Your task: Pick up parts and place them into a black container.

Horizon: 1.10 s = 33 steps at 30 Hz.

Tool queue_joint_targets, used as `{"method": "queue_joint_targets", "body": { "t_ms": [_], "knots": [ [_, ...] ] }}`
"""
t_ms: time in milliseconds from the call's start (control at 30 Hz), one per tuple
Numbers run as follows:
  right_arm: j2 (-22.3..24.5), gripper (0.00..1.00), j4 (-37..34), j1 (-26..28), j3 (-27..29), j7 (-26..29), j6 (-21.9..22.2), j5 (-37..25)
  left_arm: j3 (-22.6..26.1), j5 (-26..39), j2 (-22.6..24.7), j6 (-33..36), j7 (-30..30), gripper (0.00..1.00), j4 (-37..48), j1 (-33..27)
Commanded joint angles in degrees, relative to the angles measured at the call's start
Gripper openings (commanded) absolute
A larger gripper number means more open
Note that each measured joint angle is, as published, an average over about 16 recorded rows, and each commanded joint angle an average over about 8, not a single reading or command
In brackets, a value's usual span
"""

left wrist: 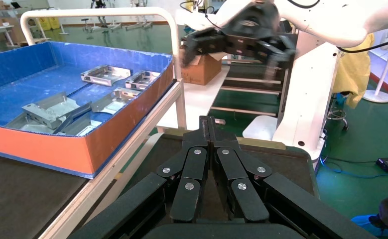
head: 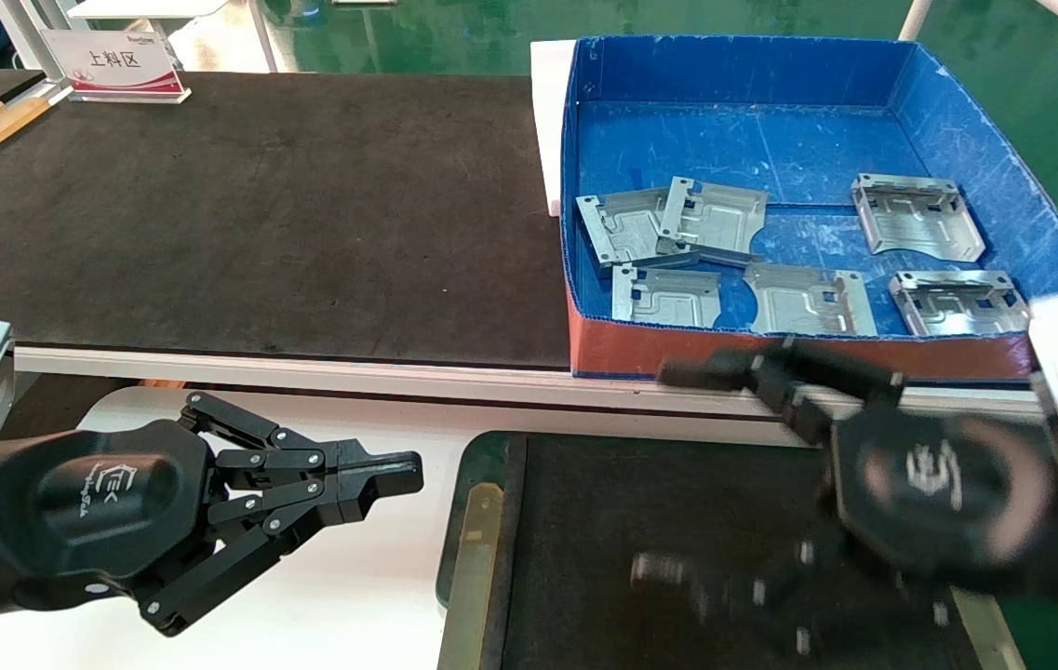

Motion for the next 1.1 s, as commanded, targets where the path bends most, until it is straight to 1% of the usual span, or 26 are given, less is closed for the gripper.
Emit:
{"method": "queue_joint_targets", "body": {
  "t_ms": [33,200,233,467,633,800,967,1100],
  "knots": [
    [-0.2,1.0,-1.04,0.49,0.13,-0.39,0.5,-0.35,0.0,0.0,0.0,0.0,0.0,0.28,0.0,0.0],
    [-1.96,1.0,-7.78,5.13,-0.41,-2.8,0.9,-3.27,0.0,0.0,0.0,0.0,0.0,0.9,0.0,0.0],
    [-2.34,1.0,-9.21,6.17,-0.56,-3.3,0.87,-3.85,0.0,0.0,0.0,0.0,0.0,1.0,0.0,0.0],
    [-4.9,1.0,-18.71,13.19,-1.76,-6.76,1.43,-8.14,0.0,0.0,0.0,0.0,0.0,1.0,0.0,0.0],
    [-6.8,1.0,-26.81,18.21,-2.62,-10.38,3.49,-11.8,0.0,0.0,0.0,0.0,0.0,1.0,0.0,0.0],
    [-8.84,1.0,-36.47,23.62,-3.69,-14.62,5.72,-15.48,0.0,0.0,0.0,0.0,0.0,1.0,0.0,0.0],
    [-10.9,1.0,-46.03,28.55,-4.74,-18.57,8.56,-18.53,0.0,0.0,0.0,0.0,0.0,1.0,0.0,0.0],
    [-12.58,1.0,-52.88,31.83,-5.22,-21.13,12.55,-20.23,0.0,0.0,0.0,0.0,0.0,1.0,0.0,0.0]
  ]
}}
